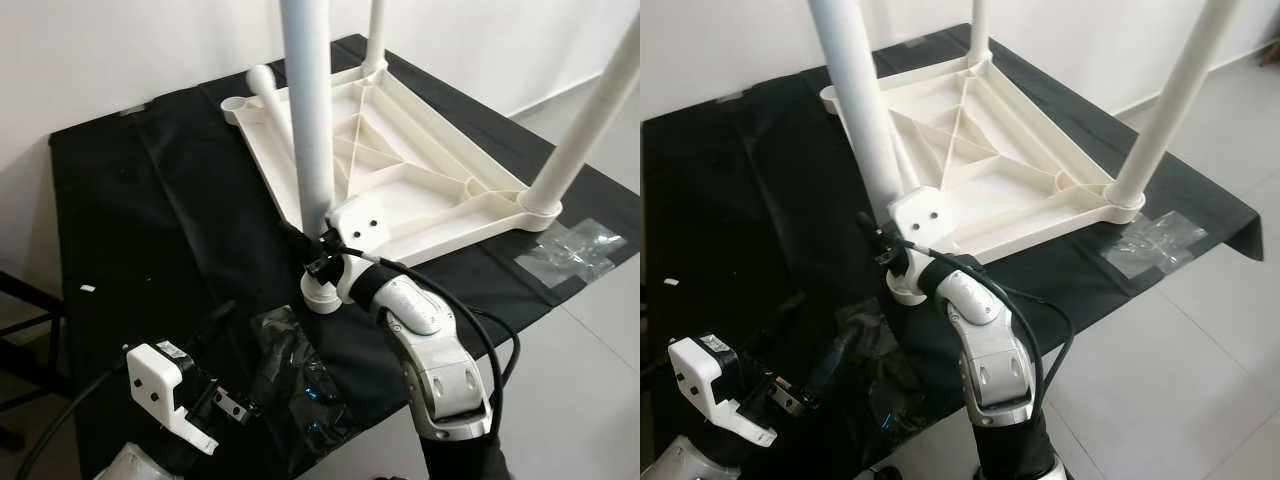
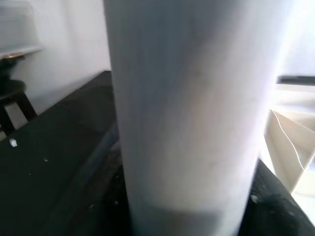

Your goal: Building children table

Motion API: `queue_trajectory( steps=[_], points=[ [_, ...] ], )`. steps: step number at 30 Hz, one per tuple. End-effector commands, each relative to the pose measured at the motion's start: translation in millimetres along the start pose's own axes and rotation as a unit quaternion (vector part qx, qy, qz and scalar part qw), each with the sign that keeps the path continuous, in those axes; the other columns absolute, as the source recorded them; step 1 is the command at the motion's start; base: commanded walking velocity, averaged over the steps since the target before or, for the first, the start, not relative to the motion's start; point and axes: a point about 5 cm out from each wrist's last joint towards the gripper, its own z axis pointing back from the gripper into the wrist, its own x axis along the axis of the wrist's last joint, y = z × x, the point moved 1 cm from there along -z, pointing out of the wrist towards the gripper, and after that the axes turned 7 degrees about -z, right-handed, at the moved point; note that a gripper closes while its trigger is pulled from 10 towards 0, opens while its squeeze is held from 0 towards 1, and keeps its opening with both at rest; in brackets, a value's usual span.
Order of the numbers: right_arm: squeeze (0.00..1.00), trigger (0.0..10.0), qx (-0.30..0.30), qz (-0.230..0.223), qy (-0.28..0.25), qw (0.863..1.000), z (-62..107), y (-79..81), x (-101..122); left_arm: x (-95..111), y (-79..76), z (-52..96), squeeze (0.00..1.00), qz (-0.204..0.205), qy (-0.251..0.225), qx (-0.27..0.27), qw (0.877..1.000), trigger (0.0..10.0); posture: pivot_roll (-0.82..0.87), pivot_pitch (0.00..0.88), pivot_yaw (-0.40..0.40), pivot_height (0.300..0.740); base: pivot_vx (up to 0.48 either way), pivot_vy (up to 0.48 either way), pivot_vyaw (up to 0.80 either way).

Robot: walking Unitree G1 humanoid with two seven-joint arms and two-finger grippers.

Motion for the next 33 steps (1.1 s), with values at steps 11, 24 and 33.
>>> queue_trajectory(
  steps=[11,24,33],
  points=[
    [0.0,10.0,0.341,0.024,0.038,0.939,0.8,-22.1,13.9,-5.2,-2.2,3.2,0.0,0.004,0.015,0.001,1.0,10.0,0.04,0.213,0.034,0.74,0.0,0.0,0.0],
    [0.0,10.0,0.428,0.085,0.032,0.899,-22.7,-51.8,51.3,-1.1,-8.5,8.2,0.0,0.006,0.018,0.0,1.0,10.0,0.08,0.232,0.039,0.74,0.0,0.0,0.0],
    [0.0,0.0,0.475,0.075,0.037,0.876,-30.8,-63.1,53.7,0.8,-10.7,10.6,0.0,0.008,0.023,-0.002,1.0,10.0,0.09,0.248,0.045,0.74,0.0,0.0,0.0]
  ],
)
